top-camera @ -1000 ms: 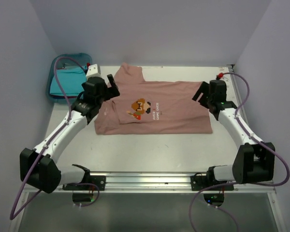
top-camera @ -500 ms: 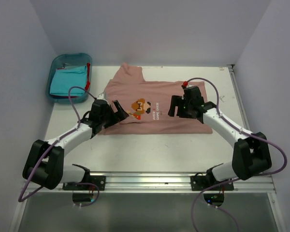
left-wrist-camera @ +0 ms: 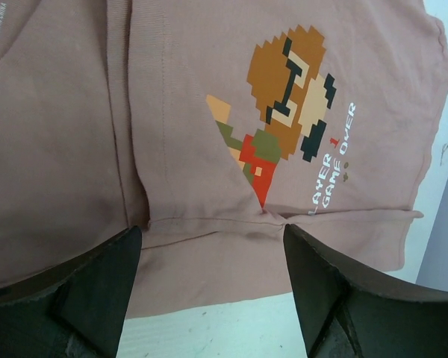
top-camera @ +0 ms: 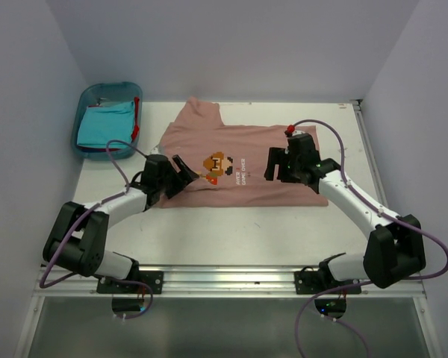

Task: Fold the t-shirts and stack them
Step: Fold the flattened tshirt in 1/3 of the way

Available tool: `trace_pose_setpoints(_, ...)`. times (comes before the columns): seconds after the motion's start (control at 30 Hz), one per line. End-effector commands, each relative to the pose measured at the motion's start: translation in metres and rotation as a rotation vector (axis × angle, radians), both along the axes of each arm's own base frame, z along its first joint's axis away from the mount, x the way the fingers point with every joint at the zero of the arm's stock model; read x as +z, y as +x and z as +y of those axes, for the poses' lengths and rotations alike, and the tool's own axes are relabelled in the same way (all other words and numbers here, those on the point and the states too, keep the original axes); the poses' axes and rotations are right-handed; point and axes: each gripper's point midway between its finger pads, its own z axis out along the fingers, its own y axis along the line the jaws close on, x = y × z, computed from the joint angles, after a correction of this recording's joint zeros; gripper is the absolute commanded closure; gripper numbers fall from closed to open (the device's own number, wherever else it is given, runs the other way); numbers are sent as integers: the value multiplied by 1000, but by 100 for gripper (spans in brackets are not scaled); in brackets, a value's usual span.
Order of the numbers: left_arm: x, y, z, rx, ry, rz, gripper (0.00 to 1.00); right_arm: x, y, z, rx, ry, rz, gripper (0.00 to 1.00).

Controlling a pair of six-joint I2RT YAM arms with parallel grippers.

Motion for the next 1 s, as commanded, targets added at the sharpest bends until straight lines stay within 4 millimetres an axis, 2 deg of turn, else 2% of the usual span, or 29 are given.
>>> trace_pose_setpoints(0.0, 15, 15, 6, 69, 0, -9, 21, 3, -1, -8, -16, -31, -15, 19)
trace_pose_setpoints(0.2, 12, 12, 14, 98, 31, 16, 22, 1, 1, -8, -28, -36, -9, 19)
trace_pose_setpoints(0.4, -7, 9, 6, 61, 20, 72, 23, 1, 1, -10, -43, -40, -6, 20)
trace_pose_setpoints(0.6, -13, 16, 2, 55, 8, 70, 27, -3, -2, -15, -51, -60, -4, 21)
trace_pose_setpoints(0.97, 4, 24, -2, 37, 1, 15, 42, -6, 0, -12, -41, -53, -1, 39)
